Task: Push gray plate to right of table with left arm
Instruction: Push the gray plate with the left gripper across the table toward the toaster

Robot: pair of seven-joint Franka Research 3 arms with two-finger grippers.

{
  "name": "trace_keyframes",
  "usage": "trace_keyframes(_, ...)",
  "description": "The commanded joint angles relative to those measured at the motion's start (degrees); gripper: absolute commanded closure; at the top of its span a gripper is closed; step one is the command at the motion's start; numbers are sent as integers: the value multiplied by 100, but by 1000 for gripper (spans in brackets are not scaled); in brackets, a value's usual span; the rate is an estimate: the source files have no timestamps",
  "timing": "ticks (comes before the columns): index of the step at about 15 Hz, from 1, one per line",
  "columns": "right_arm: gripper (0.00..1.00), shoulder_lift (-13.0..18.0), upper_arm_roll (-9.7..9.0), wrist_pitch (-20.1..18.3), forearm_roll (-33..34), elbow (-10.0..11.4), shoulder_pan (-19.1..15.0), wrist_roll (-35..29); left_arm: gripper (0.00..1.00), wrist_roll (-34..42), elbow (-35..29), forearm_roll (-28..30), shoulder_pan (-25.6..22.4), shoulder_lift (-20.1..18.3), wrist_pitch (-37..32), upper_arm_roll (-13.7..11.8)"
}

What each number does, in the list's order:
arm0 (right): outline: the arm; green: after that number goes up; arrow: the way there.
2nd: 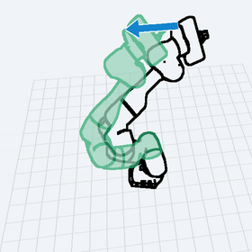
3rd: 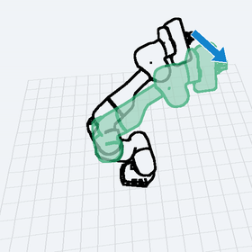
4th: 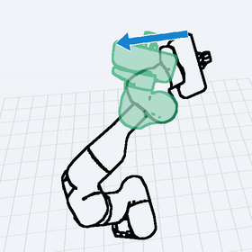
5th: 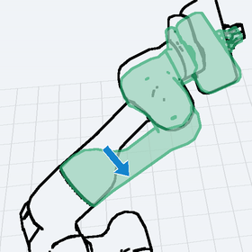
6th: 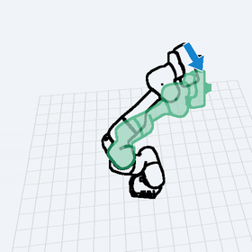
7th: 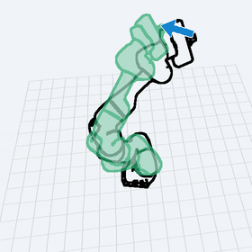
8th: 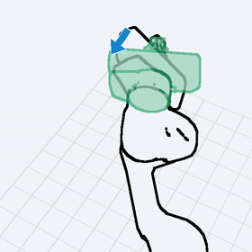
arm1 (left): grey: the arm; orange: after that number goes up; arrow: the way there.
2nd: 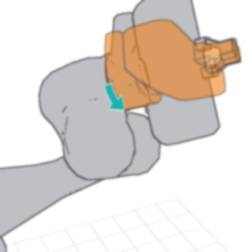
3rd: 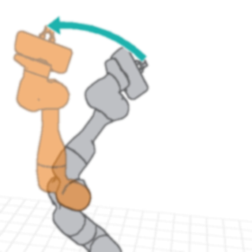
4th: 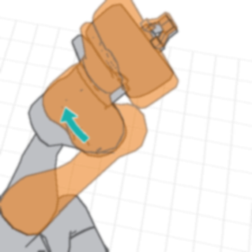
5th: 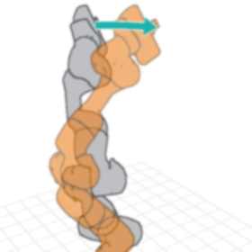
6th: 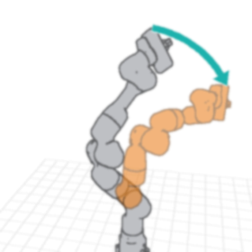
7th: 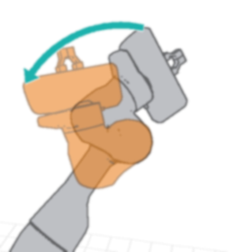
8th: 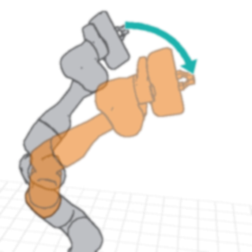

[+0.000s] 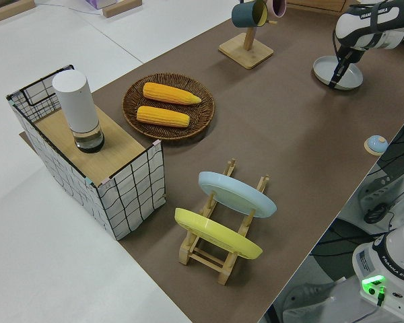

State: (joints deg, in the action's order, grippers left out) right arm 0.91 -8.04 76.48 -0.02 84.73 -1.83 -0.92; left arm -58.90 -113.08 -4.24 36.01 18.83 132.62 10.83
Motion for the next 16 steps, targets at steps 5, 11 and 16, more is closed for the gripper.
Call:
trace_keyframes(5, 17, 14, -92, -89, -25, -53, -115, -66, 211, -122, 348, -112, 108, 218, -376, -45)
trace_keyframes(11, 17, 14, -92, -89, -25, -53, -115, -75, 78, 518, 348, -42, 21, -54, -948, -116)
trace_keyframes(16, 17, 14, -92, -89, -25, -53, -107, -66, 26, 1519, 190, 379, -506, -625, -1492, -116)
